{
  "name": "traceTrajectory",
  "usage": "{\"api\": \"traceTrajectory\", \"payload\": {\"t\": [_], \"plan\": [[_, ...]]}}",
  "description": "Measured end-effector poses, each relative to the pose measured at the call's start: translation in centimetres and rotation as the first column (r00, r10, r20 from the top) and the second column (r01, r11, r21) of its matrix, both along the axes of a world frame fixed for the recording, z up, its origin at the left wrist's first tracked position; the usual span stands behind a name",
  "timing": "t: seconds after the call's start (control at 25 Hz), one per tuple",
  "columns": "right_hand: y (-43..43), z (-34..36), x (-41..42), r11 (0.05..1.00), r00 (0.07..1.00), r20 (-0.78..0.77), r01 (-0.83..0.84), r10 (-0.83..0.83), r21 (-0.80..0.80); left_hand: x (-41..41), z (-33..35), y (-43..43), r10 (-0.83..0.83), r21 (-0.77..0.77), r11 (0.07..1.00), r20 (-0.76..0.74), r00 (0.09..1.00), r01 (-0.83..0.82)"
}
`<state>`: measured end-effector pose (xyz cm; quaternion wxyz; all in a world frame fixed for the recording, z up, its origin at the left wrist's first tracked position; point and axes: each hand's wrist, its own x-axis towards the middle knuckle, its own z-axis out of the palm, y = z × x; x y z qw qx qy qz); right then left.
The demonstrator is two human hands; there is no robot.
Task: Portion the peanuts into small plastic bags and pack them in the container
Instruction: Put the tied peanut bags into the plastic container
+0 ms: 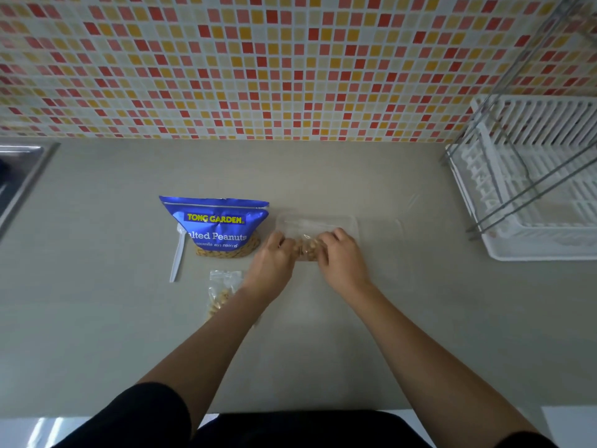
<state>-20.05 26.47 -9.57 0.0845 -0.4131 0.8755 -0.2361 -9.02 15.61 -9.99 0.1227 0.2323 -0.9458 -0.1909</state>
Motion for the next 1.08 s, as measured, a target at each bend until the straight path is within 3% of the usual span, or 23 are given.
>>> {"api": "traceTrajectory", "payload": {"t": [0.08,0.16,0.24,0.32,0.44,0.6,0.8,1.08], "plan": [[0.5,-0.3,2.9,0.994,0.997,0.019,-0.069,0.071,-0.079,3.4,-0.4,0.1,0.091,0.068,0.994,-0.074,0.993,-0.086],[0.5,-1.5,6.5,0.984,0.982,0.078,-0.165,0.171,-0.073,7.2,-0.5,-0.8,0.285,0.164,0.948,-0.066,0.956,-0.271],[-0.3,-2.6,9.7,0.976,0.958,0.191,-0.216,0.216,-0.019,10.4,-0.9,-2.2,0.432,0.225,0.878,0.011,0.902,-0.423],[-1.4,-3.1,12.1,0.985,0.944,0.29,-0.171,0.159,0.017,12.5,-0.9,-2.9,0.454,0.264,0.836,0.159,0.877,-0.481],[-2.7,-3.0,13.9,0.999,0.914,0.404,-0.038,0.038,-0.007,13.9,-0.7,-2.5,0.355,0.394,0.799,0.299,0.886,-0.453],[-2.9,-3.3,13.6,0.992,0.843,0.525,0.122,-0.12,0.032,13.7,-1.0,-1.6,0.361,0.521,0.718,0.29,0.886,-0.463],[-1.1,-3.5,12.5,0.978,0.753,0.643,0.205,-0.136,-0.034,12.8,-1.6,0.1,0.284,0.523,0.762,0.259,0.923,-0.381],[5.6,-4.7,10.4,0.968,0.916,0.4,0.127,-0.032,-0.215,9.0,-1.6,3.4,0.04,0.524,0.845,0.134,0.99,-0.106]]}}
